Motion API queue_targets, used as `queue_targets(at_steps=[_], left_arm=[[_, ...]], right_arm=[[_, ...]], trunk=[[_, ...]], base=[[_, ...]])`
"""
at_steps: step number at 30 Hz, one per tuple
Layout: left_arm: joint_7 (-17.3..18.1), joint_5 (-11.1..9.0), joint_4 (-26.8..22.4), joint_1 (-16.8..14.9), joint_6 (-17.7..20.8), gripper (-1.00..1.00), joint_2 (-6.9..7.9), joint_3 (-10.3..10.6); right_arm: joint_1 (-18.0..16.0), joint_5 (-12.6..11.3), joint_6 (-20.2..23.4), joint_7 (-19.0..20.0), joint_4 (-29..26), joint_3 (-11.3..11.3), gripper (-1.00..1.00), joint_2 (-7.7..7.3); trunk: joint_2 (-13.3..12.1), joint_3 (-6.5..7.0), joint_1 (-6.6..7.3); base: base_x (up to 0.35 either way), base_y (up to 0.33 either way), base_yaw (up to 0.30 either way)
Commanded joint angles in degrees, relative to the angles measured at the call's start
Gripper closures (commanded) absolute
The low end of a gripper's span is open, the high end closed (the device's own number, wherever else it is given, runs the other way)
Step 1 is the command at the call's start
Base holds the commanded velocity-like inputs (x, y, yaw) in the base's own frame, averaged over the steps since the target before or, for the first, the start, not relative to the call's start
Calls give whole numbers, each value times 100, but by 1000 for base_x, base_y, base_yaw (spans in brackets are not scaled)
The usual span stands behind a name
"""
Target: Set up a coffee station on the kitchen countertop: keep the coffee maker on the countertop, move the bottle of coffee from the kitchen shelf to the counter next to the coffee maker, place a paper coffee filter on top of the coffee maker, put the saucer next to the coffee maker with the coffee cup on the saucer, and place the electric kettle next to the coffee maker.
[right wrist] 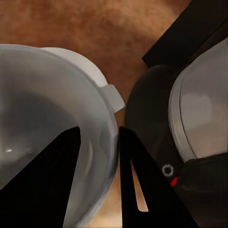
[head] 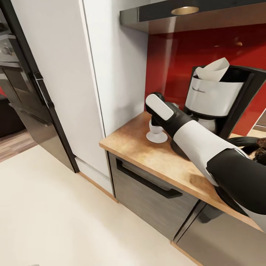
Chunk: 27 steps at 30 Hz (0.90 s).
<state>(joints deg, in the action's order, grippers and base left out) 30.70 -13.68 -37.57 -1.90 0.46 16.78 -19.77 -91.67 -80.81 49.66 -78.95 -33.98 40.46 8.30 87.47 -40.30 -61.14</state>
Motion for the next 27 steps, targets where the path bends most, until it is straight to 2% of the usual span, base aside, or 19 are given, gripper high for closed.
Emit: queue_targets(at_steps=[1, 27], left_arm=[[31, -29, 49, -3, -2, -100, 0, -9], [32, -34, 136, -3, -20, -100, 1, -10]], right_arm=[[-9, -60, 53, -50, -3, 32, 100, -4], [-1, -66, 53, -50, -3, 41, 100, -5]], trunk=[[3, -5, -1], [3, -7, -1]], base=[[65, -1, 0], [-2, -3, 0]])
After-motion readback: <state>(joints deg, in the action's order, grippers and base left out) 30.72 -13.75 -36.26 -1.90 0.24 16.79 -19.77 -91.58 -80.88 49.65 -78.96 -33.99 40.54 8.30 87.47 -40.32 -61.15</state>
